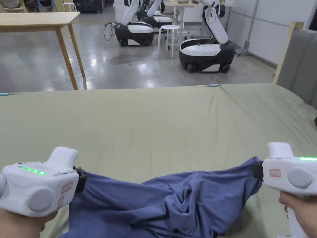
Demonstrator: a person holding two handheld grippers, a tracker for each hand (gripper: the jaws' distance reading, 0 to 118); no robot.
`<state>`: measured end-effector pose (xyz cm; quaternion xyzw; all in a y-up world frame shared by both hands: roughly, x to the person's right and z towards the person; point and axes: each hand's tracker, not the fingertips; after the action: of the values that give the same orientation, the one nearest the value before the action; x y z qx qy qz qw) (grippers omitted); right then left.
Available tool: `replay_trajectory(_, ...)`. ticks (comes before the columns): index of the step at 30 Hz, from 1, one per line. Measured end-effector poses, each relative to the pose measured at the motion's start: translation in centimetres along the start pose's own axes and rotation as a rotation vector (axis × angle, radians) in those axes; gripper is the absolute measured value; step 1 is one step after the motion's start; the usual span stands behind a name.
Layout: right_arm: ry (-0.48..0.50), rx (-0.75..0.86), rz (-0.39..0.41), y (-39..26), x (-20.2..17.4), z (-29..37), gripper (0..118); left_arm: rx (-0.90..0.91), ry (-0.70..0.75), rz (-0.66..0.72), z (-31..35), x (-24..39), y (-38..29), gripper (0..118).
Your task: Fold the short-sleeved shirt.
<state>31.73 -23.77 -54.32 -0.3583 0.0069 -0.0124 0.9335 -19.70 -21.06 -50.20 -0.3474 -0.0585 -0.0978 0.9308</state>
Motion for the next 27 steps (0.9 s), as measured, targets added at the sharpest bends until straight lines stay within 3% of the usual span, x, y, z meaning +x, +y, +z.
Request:
replay_trajectory(6, 0.006, 0.191, 0.084, 9.2, -2.2, 8.9, 3, 0.152, 0.095, 0.024, 5.7, -4.3, 5.7, 1)
replay_trajectory(12, -0.030, 0.358, 0.114, 18.7, -3.5, 15.2, 3, 0.322, 0.179, 0.116, 11.2, -10.2, 13.4, 1)
replay_trajectory(21, -0.054, 0.548, 0.057, 31.5, -4.3, 20.4, 3, 0.502, 0.276, 0.143, 14.9, -15.5, 25.9, 1)
replay_trajectory(27, -0.065, 0.590, 0.059, 35.6, -5.7, 20.4, 3, 0.558, 0.321, 0.155, 14.5, -17.3, 30.7, 1)
